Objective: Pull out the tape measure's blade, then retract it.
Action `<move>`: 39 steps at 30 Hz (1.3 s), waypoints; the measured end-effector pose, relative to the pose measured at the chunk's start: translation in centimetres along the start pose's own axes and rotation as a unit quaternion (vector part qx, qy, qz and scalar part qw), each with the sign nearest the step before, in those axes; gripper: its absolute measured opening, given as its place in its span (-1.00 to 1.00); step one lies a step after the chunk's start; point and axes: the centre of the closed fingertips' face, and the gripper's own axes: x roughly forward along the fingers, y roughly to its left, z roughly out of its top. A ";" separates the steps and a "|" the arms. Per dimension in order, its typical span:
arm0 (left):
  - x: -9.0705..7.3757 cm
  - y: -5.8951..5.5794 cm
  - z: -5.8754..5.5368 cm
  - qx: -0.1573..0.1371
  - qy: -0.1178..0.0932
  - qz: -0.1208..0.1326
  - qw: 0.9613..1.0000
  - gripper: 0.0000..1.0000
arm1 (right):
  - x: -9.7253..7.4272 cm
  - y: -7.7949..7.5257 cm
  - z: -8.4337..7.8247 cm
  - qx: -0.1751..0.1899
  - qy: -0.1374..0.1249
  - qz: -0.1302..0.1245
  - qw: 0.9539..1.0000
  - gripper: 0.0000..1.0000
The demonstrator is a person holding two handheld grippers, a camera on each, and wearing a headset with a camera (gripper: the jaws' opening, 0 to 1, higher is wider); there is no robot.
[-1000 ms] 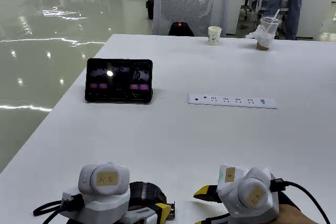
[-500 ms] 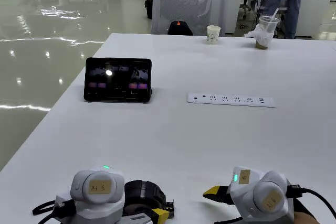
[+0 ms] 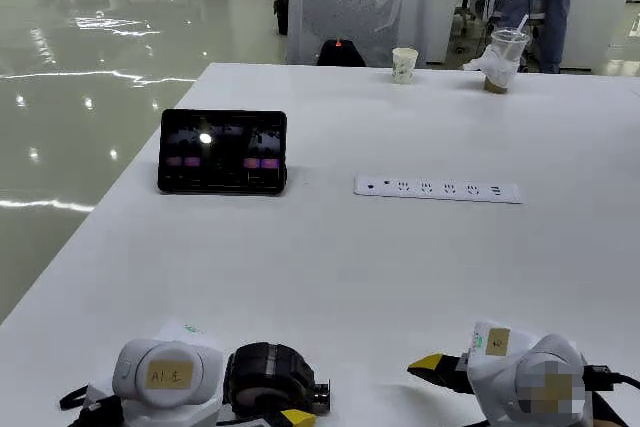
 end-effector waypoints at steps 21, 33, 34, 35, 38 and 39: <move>-1.3 -0.3 -0.7 0.033 -0.011 -0.028 0.999 0.62 | -3.5 -0.2 -1.8 0.029 -0.017 -0.038 0.999 0.27; -1.8 -0.6 -1.1 0.043 -0.016 -0.042 0.998 0.68 | -5.0 -0.2 -2.4 0.051 -0.037 -0.062 0.996 0.42; -1.9 -0.6 -1.2 0.044 -0.015 -0.043 0.998 0.68 | -5.1 -0.2 -2.5 0.052 -0.037 -0.063 0.996 0.43; -2.0 -0.6 -1.3 0.047 -0.016 -0.045 0.998 0.69 | -5.2 -0.1 -2.5 0.052 -0.039 -0.063 0.996 0.44; -2.3 -0.7 -1.2 0.049 -0.023 -0.053 0.997 0.70 | -5.5 0.0 -2.6 0.053 -0.042 -0.066 0.996 0.47; -2.3 -0.7 -1.2 0.047 -0.025 -0.056 0.997 0.71 | -5.6 0.0 -2.6 0.055 -0.043 -0.066 0.995 0.48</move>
